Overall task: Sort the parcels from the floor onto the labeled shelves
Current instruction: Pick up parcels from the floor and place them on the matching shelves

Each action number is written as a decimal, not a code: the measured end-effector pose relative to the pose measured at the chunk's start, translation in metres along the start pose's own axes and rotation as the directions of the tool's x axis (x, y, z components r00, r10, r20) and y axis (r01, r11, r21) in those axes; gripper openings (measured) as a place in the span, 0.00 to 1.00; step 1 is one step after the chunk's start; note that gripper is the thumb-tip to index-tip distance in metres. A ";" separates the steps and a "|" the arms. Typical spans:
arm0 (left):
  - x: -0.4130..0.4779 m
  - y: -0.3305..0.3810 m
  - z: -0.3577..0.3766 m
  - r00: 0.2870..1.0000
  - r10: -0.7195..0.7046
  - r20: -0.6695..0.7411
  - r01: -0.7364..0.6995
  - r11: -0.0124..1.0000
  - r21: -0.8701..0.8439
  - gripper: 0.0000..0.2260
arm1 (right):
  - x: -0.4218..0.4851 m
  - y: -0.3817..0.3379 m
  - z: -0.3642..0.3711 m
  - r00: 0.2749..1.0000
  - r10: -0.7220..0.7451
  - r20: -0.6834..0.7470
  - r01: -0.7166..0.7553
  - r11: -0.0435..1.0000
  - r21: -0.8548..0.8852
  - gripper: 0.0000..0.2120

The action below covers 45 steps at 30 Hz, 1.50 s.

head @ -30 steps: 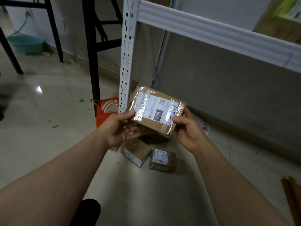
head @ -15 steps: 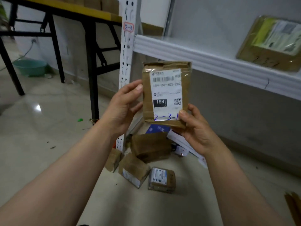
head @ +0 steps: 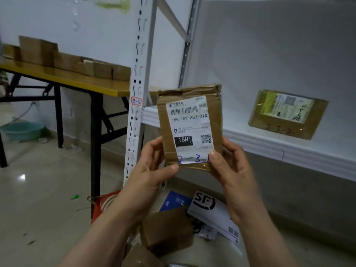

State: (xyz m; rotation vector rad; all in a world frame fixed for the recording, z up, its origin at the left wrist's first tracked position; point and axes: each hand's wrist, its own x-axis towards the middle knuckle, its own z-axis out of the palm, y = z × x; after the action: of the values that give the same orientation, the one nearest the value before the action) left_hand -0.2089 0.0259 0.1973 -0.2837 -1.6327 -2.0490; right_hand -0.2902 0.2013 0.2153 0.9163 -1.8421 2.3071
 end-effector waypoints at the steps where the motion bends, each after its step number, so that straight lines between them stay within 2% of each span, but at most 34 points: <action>1: 0.011 0.005 0.005 1.000 0.030 -0.008 -0.030 0.999 0.032 0.32 | 0.008 -0.007 0.001 0.999 -0.052 -0.006 0.051 0.996 -0.078 0.30; 5: 0.068 0.027 0.018 0.998 0.063 0.030 -0.067 0.988 0.137 0.33 | 0.064 -0.030 -0.003 0.979 -0.168 -0.117 0.111 0.917 -0.383 0.24; 8: 0.114 0.036 0.026 0.998 0.052 0.036 -0.061 0.938 0.341 0.32 | 0.111 -0.036 -0.008 0.950 -0.245 -0.191 0.119 0.855 -0.505 0.21; 10: 0.145 0.035 0.034 0.999 0.037 -0.023 -0.020 0.864 0.503 0.33 | 0.137 -0.036 -0.011 0.941 -0.265 -0.209 0.098 0.807 -0.583 0.18; 12: 0.174 0.030 0.040 0.996 -0.034 -0.082 0.079 0.757 0.648 0.34 | 0.157 -0.031 -0.016 0.950 -0.239 -0.200 0.048 0.746 -0.664 0.16; 14: 0.199 0.024 0.044 0.984 -0.125 -0.124 0.176 0.666 0.725 0.34 | 0.175 -0.024 -0.023 0.964 -0.179 -0.195 -0.018 0.690 -0.724 0.15; 16: 0.223 0.016 0.047 0.976 -0.155 -0.151 0.215 0.614 0.760 0.31 | 0.193 -0.020 -0.029 0.970 -0.127 -0.208 -0.088 0.614 -0.784 0.14; 20: 0.264 0.005 0.055 0.971 -0.198 -0.131 0.232 0.674 0.701 0.19 | 0.223 -0.020 -0.036 0.966 -0.030 -0.257 -0.203 0.528 -0.825 0.15; 24: 0.293 -0.010 0.048 0.965 -0.238 -0.106 0.243 0.676 0.696 0.17 | 0.237 -0.012 -0.038 0.972 0.095 -0.216 -0.226 0.643 -0.732 0.18; 27: 0.308 -0.014 0.035 0.972 -0.200 -0.121 0.228 0.695 0.682 0.10 | 0.245 -0.008 -0.033 0.984 0.134 -0.114 -0.173 0.635 -0.753 0.20; 28: 0.311 -0.015 0.032 0.968 -0.204 -0.143 0.247 0.720 0.648 0.12 | 0.249 -0.005 -0.033 0.985 0.139 -0.106 -0.171 0.641 -0.748 0.21; 32: 0.313 -0.016 0.031 0.960 -0.228 -0.164 0.281 0.785 0.552 0.13 | 0.258 0.004 -0.041 0.969 0.168 -0.182 -0.245 0.758 -0.605 0.15; 35: 0.311 -0.019 0.035 0.963 -0.233 -0.133 0.266 0.769 0.582 0.16 | 0.258 0.004 -0.045 0.971 0.119 -0.206 -0.220 0.777 -0.590 0.14; 38: 0.309 -0.019 0.036 0.971 -0.210 -0.117 0.237 0.751 0.617 0.16 | 0.259 0.005 -0.048 0.965 0.055 -0.256 -0.210 0.745 -0.633 0.11; 41: 0.306 -0.019 0.036 0.970 -0.208 -0.127 0.243 0.777 0.580 0.17 | 0.256 0.004 -0.047 0.943 -0.038 -0.330 -0.212 0.698 -0.684 0.07; 43: 0.302 -0.017 0.037 0.959 -0.239 -0.154 0.284 0.828 0.484 0.20 | 0.253 0.001 -0.045 0.918 -0.066 -0.392 -0.243 0.687 -0.685 0.13; 45: 0.297 -0.013 0.037 0.960 -0.168 -0.225 0.257 0.848 0.464 0.24 | 0.251 -0.002 -0.045 0.898 -0.086 -0.432 -0.251 0.707 -0.661 0.14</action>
State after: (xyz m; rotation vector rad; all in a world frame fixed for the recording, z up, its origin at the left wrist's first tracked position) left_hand -0.4742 -0.0119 0.3313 0.2642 -2.0674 -1.6630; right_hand -0.5143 0.1639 0.3306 0.1750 -2.2685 1.4008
